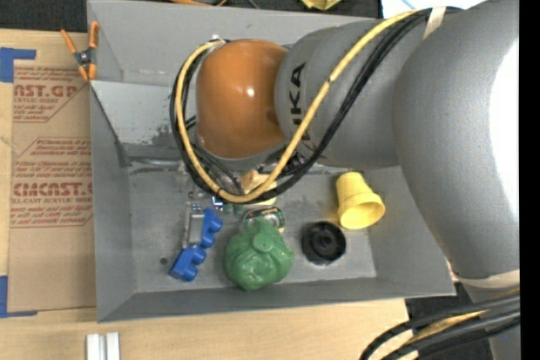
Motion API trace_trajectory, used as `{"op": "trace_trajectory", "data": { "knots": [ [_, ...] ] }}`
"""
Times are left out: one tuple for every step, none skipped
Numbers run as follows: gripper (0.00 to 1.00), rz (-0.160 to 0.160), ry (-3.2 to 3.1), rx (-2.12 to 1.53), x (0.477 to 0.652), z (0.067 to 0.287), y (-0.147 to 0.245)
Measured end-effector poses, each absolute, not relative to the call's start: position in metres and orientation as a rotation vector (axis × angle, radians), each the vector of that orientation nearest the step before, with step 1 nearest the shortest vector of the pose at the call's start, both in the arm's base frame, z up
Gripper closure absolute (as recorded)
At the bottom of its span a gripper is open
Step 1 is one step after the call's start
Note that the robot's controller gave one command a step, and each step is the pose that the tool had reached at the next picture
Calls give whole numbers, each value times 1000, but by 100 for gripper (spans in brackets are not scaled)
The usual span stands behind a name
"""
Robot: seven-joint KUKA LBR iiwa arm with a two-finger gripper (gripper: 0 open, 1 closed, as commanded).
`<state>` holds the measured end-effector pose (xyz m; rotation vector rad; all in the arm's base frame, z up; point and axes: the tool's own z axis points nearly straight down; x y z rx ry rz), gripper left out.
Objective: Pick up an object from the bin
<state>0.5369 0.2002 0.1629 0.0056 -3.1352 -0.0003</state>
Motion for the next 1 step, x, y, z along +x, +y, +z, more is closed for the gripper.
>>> {"op": "trace_trajectory", "data": {
  "knots": [
    [0, -3, -3142, 1, 539, 168, 199]
  ]
}}
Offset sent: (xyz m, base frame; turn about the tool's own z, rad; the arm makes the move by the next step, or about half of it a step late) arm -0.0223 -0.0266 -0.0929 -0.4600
